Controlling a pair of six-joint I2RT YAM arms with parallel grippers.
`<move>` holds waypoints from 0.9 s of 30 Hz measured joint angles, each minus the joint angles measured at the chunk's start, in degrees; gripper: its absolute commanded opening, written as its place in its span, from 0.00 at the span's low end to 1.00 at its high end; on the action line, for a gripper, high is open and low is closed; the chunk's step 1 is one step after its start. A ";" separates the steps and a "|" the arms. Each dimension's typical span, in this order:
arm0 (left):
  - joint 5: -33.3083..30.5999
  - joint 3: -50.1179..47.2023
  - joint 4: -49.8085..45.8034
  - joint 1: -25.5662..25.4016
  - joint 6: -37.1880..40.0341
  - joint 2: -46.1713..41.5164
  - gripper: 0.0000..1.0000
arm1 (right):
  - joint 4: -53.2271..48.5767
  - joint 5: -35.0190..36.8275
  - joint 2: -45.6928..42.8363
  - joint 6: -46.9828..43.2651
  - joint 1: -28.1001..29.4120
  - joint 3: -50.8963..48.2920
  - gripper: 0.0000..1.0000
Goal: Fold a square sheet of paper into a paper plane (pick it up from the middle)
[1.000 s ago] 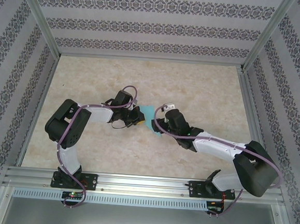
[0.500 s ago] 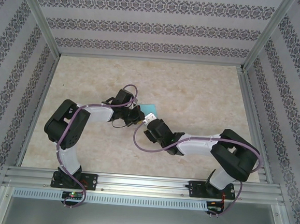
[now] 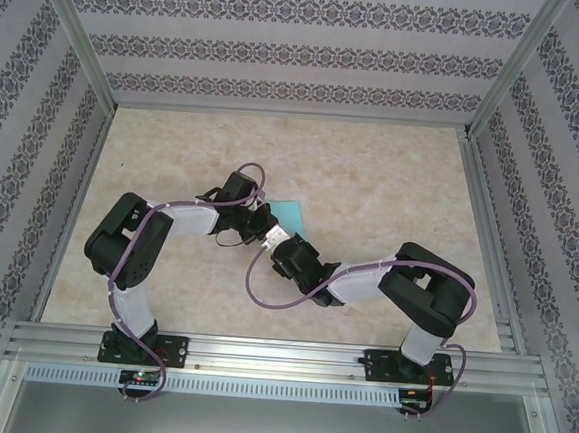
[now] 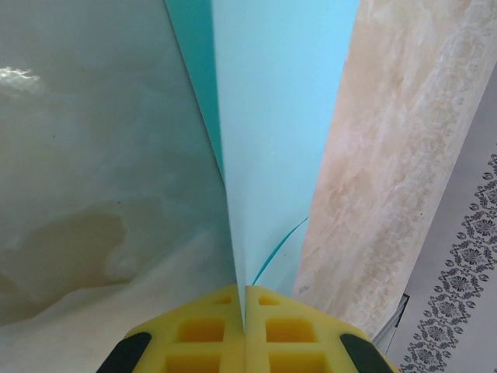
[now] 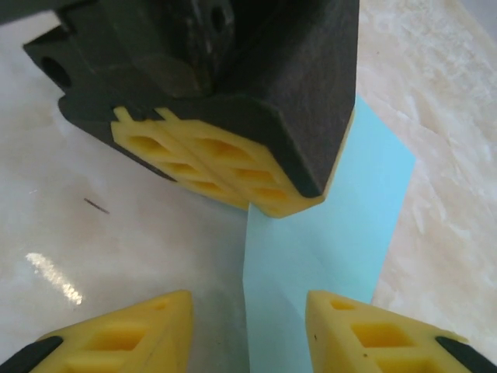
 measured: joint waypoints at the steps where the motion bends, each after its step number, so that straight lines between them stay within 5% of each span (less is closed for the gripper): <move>1: 0.00 0.07 -0.04 0.00 0.00 0.00 0.05 | 0.59 0.46 0.22 -0.24 -0.02 -0.04 0.37; 18: -0.02 0.44 -1.20 0.00 -0.04 -0.31 0.07 | 6.60 4.02 3.50 -2.34 -0.44 -1.33 0.15; 27: -0.57 0.79 -2.64 0.31 -1.11 -0.90 0.46 | 7.02 2.62 4.09 -2.08 -0.72 -1.49 0.02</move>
